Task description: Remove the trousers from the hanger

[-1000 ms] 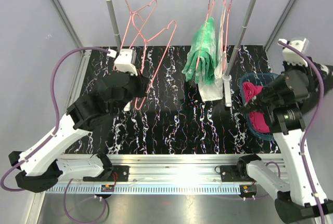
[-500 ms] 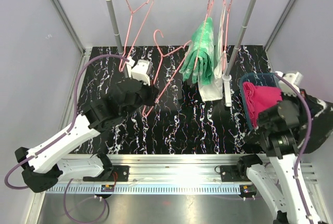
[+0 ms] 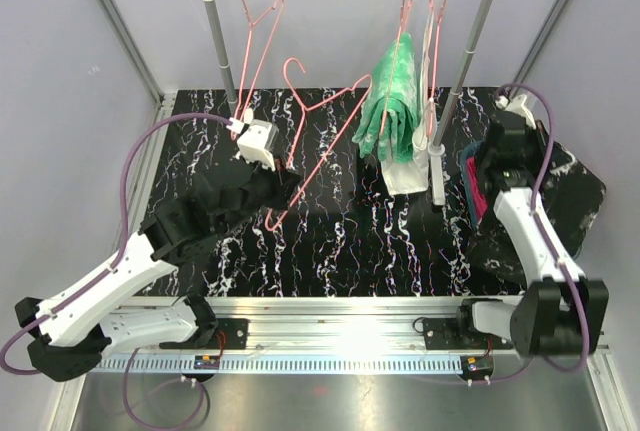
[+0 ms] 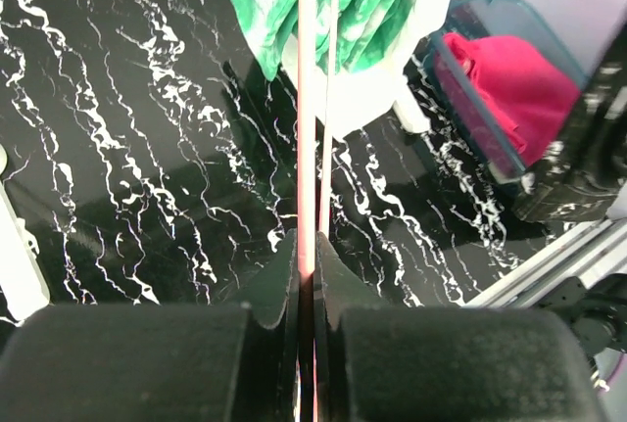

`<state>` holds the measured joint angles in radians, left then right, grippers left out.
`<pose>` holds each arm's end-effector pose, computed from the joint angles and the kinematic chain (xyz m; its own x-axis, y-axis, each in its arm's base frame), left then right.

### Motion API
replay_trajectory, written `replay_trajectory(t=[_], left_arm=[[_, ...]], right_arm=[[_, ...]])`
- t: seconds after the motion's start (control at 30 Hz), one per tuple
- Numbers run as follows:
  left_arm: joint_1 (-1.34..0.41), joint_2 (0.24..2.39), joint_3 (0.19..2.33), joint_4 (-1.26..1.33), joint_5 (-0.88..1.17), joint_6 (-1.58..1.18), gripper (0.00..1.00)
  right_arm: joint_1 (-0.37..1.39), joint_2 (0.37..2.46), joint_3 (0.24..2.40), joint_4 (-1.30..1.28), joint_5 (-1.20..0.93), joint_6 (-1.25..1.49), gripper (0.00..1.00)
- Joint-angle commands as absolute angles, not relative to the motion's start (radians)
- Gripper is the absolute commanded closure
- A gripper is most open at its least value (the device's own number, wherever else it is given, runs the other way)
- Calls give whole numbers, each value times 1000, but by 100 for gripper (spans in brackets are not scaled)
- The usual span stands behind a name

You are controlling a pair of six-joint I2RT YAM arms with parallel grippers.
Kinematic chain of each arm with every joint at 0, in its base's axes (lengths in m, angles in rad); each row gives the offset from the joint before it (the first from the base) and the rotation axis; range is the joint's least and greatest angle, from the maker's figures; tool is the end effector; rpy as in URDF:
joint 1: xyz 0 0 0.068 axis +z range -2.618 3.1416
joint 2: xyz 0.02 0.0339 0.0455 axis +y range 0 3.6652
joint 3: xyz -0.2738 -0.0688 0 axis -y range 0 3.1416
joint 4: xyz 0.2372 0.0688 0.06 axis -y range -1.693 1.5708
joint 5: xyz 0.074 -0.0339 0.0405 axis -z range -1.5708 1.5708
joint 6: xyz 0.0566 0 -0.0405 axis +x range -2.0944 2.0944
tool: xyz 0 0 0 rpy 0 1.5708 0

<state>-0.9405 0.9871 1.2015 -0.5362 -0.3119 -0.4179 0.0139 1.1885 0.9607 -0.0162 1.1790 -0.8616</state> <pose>0.1375 -0.1589 0.4106 -0.4128 -0.0896 -0.9064 0.4702 0.8313 -0.2963 0.2560 -0.0488 0.3493 -0.8338 -0.3014 -0.4625 0.3972 0.2542 -0.8818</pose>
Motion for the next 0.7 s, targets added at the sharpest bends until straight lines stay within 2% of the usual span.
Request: replay_trajectory(t=[0.0,0.23,0.37,0.57,0.67], left_arm=[[-936,948,1203,-488,-299,-416,100],[-934,920,1219,-521,-334,-399,100],[-933,928,1223,-532,-330,-399,100],[-931,923,1213,-537,-327,-400,100],[-931,920,1210,-540,-321,-400,100]], right_arm=[[8,1311,1070,-35,1080,-658,100],[9,1526,1074,-11,902,-569,100],[8,1695,1143,-129,804,-531,100],[9,1779,1140,-198,629,-514,100],[-47,1760,1150,-270,447,-416,100]])
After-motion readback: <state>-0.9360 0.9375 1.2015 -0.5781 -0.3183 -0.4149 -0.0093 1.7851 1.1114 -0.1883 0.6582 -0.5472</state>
